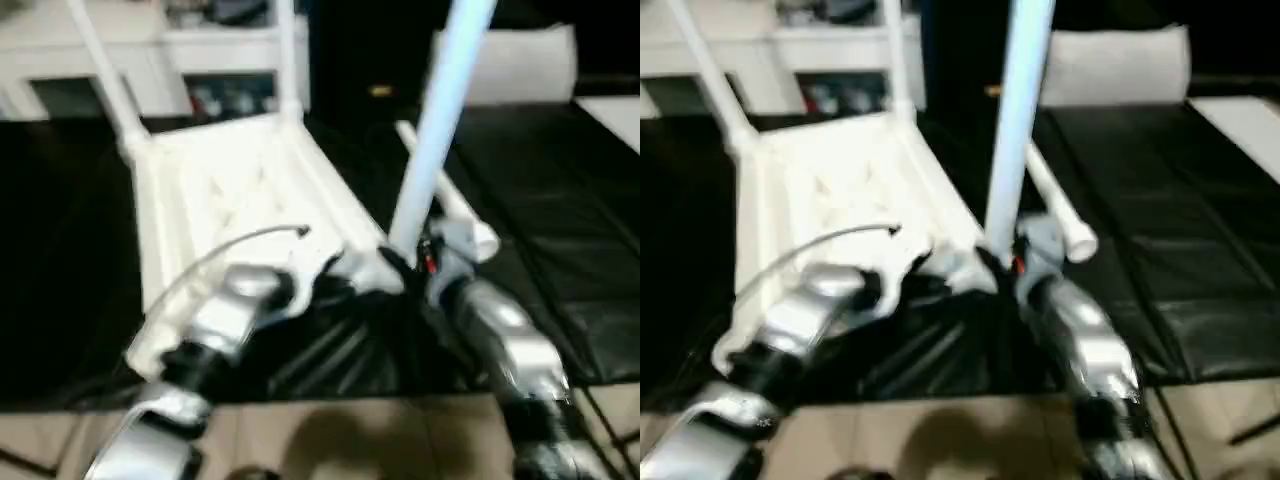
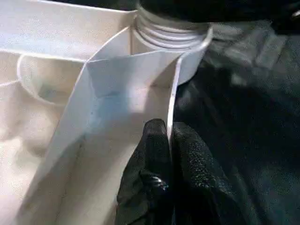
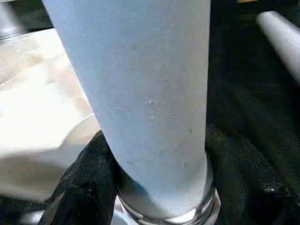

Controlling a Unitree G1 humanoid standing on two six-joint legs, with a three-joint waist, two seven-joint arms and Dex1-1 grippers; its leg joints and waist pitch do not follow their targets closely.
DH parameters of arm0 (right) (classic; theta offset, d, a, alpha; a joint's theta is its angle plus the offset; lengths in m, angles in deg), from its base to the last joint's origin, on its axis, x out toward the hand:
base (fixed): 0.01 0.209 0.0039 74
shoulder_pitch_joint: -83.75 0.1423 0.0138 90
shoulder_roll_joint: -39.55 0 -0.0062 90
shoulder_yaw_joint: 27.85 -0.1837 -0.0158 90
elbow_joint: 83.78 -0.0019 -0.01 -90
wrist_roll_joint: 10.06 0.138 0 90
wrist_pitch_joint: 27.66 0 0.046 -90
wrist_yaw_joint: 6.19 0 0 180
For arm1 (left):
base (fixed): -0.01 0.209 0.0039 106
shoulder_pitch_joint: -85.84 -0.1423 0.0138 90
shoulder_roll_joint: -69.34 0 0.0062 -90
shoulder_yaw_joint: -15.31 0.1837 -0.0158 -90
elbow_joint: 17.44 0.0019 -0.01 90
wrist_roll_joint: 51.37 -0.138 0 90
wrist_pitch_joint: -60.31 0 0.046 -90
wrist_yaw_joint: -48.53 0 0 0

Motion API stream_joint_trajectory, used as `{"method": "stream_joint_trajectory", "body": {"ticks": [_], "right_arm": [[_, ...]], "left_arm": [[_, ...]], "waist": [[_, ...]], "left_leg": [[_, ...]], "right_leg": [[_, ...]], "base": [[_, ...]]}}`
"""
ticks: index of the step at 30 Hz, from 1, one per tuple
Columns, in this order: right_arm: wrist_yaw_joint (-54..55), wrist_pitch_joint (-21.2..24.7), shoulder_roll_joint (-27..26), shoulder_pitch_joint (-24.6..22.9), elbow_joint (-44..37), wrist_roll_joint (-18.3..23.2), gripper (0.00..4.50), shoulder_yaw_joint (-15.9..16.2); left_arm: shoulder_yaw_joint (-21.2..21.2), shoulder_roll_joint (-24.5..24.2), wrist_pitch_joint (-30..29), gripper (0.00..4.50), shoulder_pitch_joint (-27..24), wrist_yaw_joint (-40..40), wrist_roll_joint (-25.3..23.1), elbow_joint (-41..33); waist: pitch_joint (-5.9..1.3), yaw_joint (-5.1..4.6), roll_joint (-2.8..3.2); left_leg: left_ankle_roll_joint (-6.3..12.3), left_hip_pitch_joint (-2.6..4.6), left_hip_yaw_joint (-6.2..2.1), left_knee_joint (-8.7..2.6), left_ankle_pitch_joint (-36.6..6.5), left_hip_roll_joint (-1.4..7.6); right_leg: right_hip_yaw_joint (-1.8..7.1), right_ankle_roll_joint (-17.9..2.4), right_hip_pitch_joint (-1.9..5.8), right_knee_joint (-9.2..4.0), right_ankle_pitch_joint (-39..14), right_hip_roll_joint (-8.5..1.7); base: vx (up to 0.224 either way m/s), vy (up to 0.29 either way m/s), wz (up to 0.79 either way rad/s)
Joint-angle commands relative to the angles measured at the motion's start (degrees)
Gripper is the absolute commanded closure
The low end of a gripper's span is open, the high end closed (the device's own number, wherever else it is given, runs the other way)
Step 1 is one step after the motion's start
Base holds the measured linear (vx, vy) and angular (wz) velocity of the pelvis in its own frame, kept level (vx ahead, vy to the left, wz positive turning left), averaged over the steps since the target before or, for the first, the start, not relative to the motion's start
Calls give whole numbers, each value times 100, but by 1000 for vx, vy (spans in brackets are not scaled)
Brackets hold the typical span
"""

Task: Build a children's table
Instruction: Rotate leg to tighten

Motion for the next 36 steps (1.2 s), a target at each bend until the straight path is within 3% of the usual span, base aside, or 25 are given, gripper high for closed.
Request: {"method": "stream_joint_trajectory", "body": {"ticks": [1, 2, 3, 4, 5, 6, 7, 8, 11, 12, 13, 15, 16, 17, 18, 19, 21, 22, 26, 31, 33, 36], "right_arm": [[-335, 338, -607, -154, 358, 221, 208, 777], [-268, 259, -656, -124, 372, 150, 208, 752], [-279, 164, -659, -133, 359, 93, 208, 746], [-300, 130, -655, -145, 349, 78, 208, 748], [-314, 81, -645, -182, 302, -7, 174, 756], [-317, 69, -644, -194, 286, -33, 174, 758], [-361, 82, -616, -241, 223, 2, 153, 734], [-416, 88, -563, -305, 136, 68, 141, 698], [-544, 2, -374, -394, 22, 54, 112, 739], [-619, -47, -277, -441, -42, 55, 112, 742], [-666, -79, -217, -472, -85, 57, 105, 739], [-717, -104, -162, -498, -124, 57, 99, 736], [-1047, -265, 108, -591, -320, 52, 91, 704], [-1047, -265, 108, -591, -320, 52, 79, 704], [-1436, -402, 391, -662, -524, 89, 65, 668], [-1482, -416, 429, -667, -546, 100, 58, 663], [-1847, -494, 735, -700, -693, 188, 37, 675], [-2028, -541, 904, -715, -753, 212, 37, 725], [-2834, -563, 1442, -786, -1023, 359, 2, 886], [-3442, -733, 1852, -681, -1002, 314, 2, 1027], [-3544, -773, 1904, -651, -983, 297, 2, 1090], [-4051, -947, 2055, -534, -869, 300, 2, 1382]], "left_arm": [[-417, 158, 197, 450, 426, 949, 27, -104], [-449, 181, 195, 450, 453, 1056, -41, -126], [-435, 145, 207, 450, 451, 1035, -94, -158], [-420, 118, 203, 450, 440, 1004, -115, -182], [-388, 52, 185, 450, 405, 994, -188, -248], [-380, 34, 176, 450, 393, 995, -210, -270], [-349, -43, 140, 450, 343, 953, -234, -339], [-303, -162, 120, 450, 268, 860, -252, -426], [-161, -415, 194, 450, 127, 521, -257, -534], [-108, -526, 270, 450, 46, 337, -220, -587], [-77, -595, 322, 450, -7, 221, -192, -622], [-49, -657, 356, 450, -53, 114, -172, -653], [105, -944, 580, 450, -239, -419, -132, -765], [105, -944, 580, 450, -239, -419, -132, -765], [277, -1238, 826, 450, -396, -946, -103, -844], [296, -1273, 843, 450, -410, -998, -91, -848], [417, -1513, 1020, 450, -490, -1381, -16, -845], [471, -1623, 1146, 450, -515, -1575, 9, -835], [582, -1936, 1364, 450, -473, -2145, 52, -715], [897, -2357, 1975, 450, -402, -3134, 94, -614], [948, -2408, 2060, 450, -390, -3308, 118, -598], [1119, -2507, 2263, 450, -319, -3847, 194, -563]], "waist": [[-331, -14, -138], [-455, -75, -51], [-427, -108, -50], [-413, -110, -61], [-373, -100, -76], [-364, -98, -75], [-353, -97, -70], [-324, -99, -46], [-304, -249, -72], [-326, -282, -54], [-350, -282, -78], [-383, -267, -70], [-387, -249, -76], [-399, -235, -79], [-423, -203, -96], [-417, -198, -85], [-389, -190, -110], [-372, -153, -106], [-333, -96, -122], [-341, -53, -169], [-349, -32, -155], [-355, 32, -174]], "left_leg": [[258, -25, -147, -419, 339, 466], [531, -73, -156, -397, 847, 478], [775, -87, -136, -401, 864, 506], [857, -107, -115, -403, 706, 498], [896, -113, -76, -434, 218, 487], [869, -120, -69, -451, 24, 483], [826, -123, -68, -472, -123, 488], [669, -104, -68, -521, -569, 522], [466, -167, -95, -585, -873, 520], [449, -137, -74, -565, -801, 535], [480, -141, -44, -525, -546, 536], [631, -159, -30, -486, -14, 535], [794, -151, -18, -451, 213, 534], [873, -168, -17, -432, 320, 530], [1101, -168, 5, -383, 582, 511], [1157, -166, 15, -383, 610, 520], [1210, -151, 26, -401, 447, 537], [1147, -123, 37, -412, 174, 550], [986, -87, 63, -447, -107, 574], [899, -79, 88, -451, -101, 567], [903, -73, 88, -447, -51, 573], [916, -69, 102, -440, -34, 577]], "right_leg": [[368, -707, 153, -699, -1022, -359], [326, -1299, 280, -537, 963, -404], [314, -1540, 257, -557, 1457, -428], [316, -1610, 270, -577, 1463, -446], [325, -1674, 278, -657, 1078, -485], [326, -1663, 300, -687, 820, -502], [321, -1633, 310, -710, 565, -506], [327, -1497, 287, -775, -146, -498], [320, -1348, 340, -811, -582, -489], [332, -1410, 304, -837, -490, -495], [354, -1527, 298, -810, -122, -499], [341, -1633, 296, -706, 638, -473], [341, -1690, 276, -671, 1020, -481], [344, -1690, 297, -645, 1220, -488], [338, -1721, 282, -576, 1754, -466], [341, -1718, 265, -569, 1817, -470], [332, -1734, 246, -597, 1589, -476], [338, -1714, 232, -643, 1072, -479], [352, -1649, 210, -694, 488, -464], [363, -1652, 191, -674, 473, -468], [360, -1665, 183, -661, 524, -471], [357, -1680, 178, -646, 533, -474]], "base": [[0, 0, 0], [0, 0, 0], [0, 0, 0], [0, 0, 0], [0, 0, 0], [0, 0, 0], [0, 0, 0], [0, 0, 0], [0, 0, 0], [0, 0, 0], [0, 0, 0], [0, 0, 0], [0, 0, 0], [0, 0, 0], [0, 0, 0], [0, 0, 0], [0, 0, 0], [0, 0, 0], [0, 0, 0], [0, 0, 0], [0, 0, 0], [0, 0, 0]]}}
